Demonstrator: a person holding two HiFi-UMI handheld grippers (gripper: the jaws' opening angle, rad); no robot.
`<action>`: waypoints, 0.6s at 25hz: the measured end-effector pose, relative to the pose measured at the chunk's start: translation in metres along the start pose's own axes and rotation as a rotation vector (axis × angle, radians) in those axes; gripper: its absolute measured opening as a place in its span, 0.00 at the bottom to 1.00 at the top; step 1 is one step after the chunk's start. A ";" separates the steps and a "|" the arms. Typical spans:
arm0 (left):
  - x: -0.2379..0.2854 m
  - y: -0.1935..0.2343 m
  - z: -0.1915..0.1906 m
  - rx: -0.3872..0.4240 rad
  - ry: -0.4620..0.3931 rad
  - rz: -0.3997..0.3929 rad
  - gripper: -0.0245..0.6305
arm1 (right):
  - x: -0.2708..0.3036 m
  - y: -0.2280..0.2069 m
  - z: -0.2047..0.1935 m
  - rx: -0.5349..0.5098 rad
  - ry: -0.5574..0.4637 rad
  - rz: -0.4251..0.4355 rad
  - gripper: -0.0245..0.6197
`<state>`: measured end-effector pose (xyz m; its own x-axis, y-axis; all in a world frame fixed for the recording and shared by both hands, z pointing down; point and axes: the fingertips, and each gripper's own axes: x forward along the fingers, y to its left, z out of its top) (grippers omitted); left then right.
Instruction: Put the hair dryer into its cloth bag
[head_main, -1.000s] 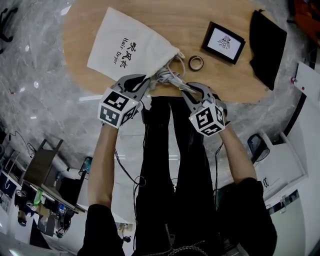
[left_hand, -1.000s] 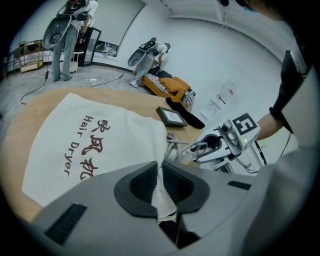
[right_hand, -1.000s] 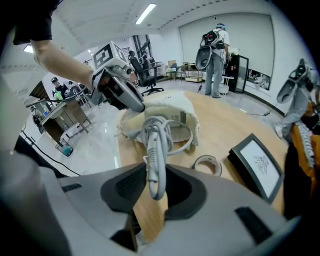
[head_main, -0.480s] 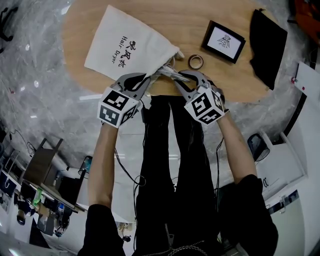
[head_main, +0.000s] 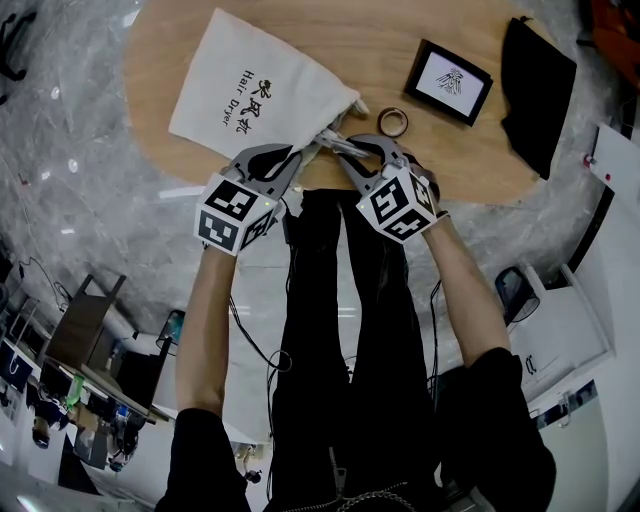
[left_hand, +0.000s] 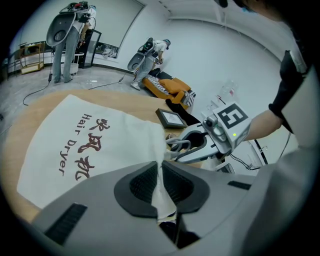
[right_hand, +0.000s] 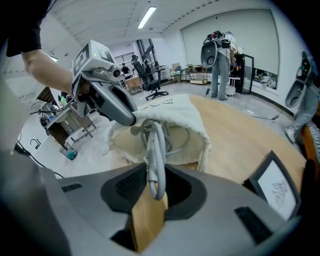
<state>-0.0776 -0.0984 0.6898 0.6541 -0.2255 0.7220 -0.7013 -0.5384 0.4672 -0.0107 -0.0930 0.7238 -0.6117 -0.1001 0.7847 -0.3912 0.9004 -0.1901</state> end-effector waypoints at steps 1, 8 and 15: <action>0.000 0.000 0.000 0.001 -0.001 0.002 0.09 | 0.002 0.000 0.001 0.000 -0.001 0.000 0.20; 0.002 -0.001 0.006 0.003 -0.019 0.003 0.09 | 0.011 -0.004 0.004 0.000 -0.005 -0.004 0.20; -0.002 -0.005 0.014 0.015 -0.037 -0.010 0.09 | 0.027 -0.008 0.029 0.003 -0.032 -0.011 0.20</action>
<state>-0.0715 -0.1069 0.6790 0.6713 -0.2497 0.6979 -0.6906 -0.5526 0.4666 -0.0443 -0.1152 0.7294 -0.6287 -0.1235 0.7678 -0.4000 0.8980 -0.1832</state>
